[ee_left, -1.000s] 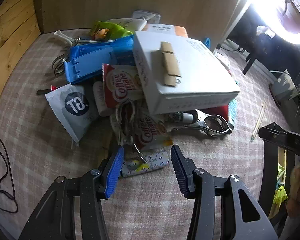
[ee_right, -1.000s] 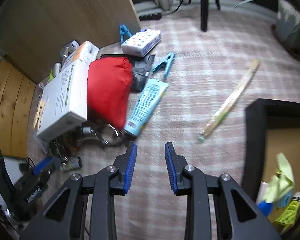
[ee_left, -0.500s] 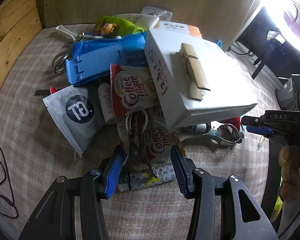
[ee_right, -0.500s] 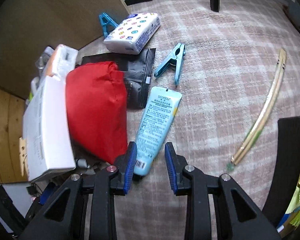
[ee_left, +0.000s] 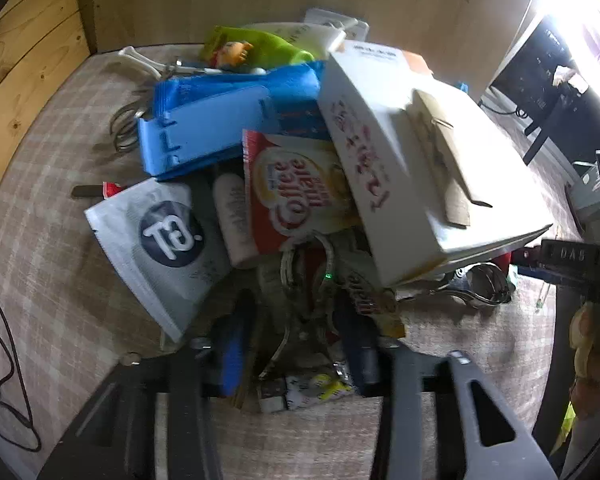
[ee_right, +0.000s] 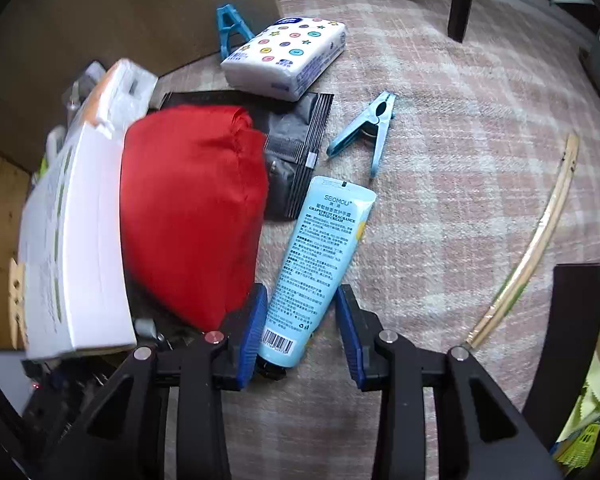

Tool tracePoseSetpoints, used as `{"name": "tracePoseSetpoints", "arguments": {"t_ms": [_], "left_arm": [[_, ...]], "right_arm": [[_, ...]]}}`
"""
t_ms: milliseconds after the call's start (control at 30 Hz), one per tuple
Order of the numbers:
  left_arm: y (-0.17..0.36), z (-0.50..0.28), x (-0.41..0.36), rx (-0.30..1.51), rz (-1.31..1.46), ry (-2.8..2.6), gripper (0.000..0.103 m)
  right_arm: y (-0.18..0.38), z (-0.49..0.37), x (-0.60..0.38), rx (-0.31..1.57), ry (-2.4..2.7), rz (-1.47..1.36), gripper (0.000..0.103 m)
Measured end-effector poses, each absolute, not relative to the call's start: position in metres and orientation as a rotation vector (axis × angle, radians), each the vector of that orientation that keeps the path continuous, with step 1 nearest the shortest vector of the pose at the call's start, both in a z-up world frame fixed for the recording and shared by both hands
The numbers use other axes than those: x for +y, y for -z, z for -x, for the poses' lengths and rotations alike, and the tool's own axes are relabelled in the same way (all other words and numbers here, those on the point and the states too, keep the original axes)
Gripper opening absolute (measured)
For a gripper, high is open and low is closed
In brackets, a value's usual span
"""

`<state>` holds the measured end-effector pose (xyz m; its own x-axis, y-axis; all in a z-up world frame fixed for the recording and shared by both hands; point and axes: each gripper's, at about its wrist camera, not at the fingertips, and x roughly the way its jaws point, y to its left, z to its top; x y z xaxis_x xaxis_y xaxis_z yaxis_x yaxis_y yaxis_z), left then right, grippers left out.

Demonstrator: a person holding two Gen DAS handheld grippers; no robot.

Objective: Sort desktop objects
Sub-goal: 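Grasp the metal clip with the left gripper while the right gripper grasps the light-blue tube, then carry the clip and blue tube to the tray and release both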

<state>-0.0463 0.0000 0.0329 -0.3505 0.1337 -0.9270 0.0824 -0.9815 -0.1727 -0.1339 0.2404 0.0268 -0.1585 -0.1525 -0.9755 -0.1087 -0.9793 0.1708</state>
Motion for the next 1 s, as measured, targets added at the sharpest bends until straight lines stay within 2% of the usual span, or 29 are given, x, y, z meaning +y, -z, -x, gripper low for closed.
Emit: {"name": "tracePoseSetpoints", "arguments": {"t_ms": [67,133,333,467,733,1000], "left_arm": [[-0.032,0.045,-0.003,-0.299,1.768,-2.531,0.02],[-0.031,0.043,-0.007,-0.312,1.76,-2.524,0.018],[-0.03,0.036,-0.009,-0.319,1.765,-2.49,0.019],[-0.03,0.033,-0.004,-0.254,1.751,-2.506,0.018],[-0.032,0.014,-0.006,-0.302,1.749,-2.504,0.018],[-0.056,-0.012,0.0,-0.319,1.691,-2.542,0.018]], "right_arm": [[-0.027,0.129,0.239,-0.283,2.343,-2.022,0.033],[-0.027,0.123,0.239,-0.253,2.33,-2.029,0.032],[-0.028,0.103,0.249,-0.18,2.304,-2.062,0.028],[-0.03,0.084,0.253,-0.123,2.297,-2.055,0.028],[-0.033,0.034,0.269,-0.191,2.28,-2.032,0.027],[-0.046,-0.011,0.275,-0.211,2.292,-1.974,0.027]]}}
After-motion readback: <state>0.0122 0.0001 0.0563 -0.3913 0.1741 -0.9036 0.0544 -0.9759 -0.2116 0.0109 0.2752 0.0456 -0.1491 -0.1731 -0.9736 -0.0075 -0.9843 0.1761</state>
